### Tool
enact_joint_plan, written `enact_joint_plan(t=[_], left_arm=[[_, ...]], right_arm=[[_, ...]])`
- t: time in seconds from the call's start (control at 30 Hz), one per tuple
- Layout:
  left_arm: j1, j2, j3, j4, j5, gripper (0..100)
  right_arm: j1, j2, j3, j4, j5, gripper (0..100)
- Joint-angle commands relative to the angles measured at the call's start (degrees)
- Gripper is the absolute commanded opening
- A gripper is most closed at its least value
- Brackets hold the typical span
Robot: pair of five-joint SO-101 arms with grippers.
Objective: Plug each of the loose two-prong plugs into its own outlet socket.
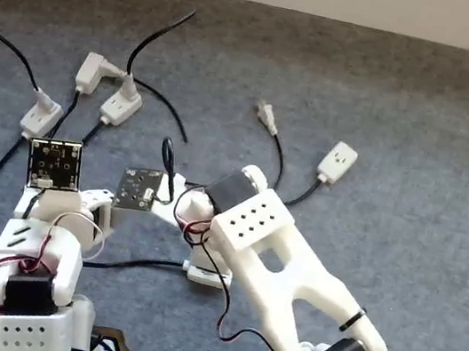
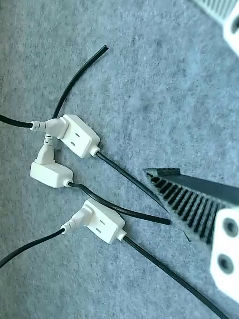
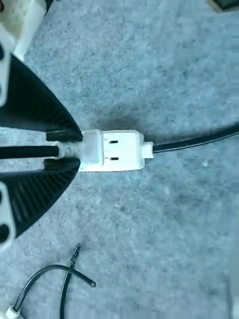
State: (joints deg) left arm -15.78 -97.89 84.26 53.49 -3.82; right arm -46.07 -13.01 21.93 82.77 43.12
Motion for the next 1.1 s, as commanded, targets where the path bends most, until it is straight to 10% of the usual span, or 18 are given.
enact_joint_plan(t=[0.0, 1.07], left_arm=[[0.84, -0.04, -1.71, -0.88, 0.35, 47], [0.84, -0.04, -1.71, -0.88, 0.35, 47]], right_arm=[[-0.66, -1.27, -3.82, 0.57, -0.35, 0.6], [-0.66, -0.75, 3.38, -1.89, -0.62, 0.6]])
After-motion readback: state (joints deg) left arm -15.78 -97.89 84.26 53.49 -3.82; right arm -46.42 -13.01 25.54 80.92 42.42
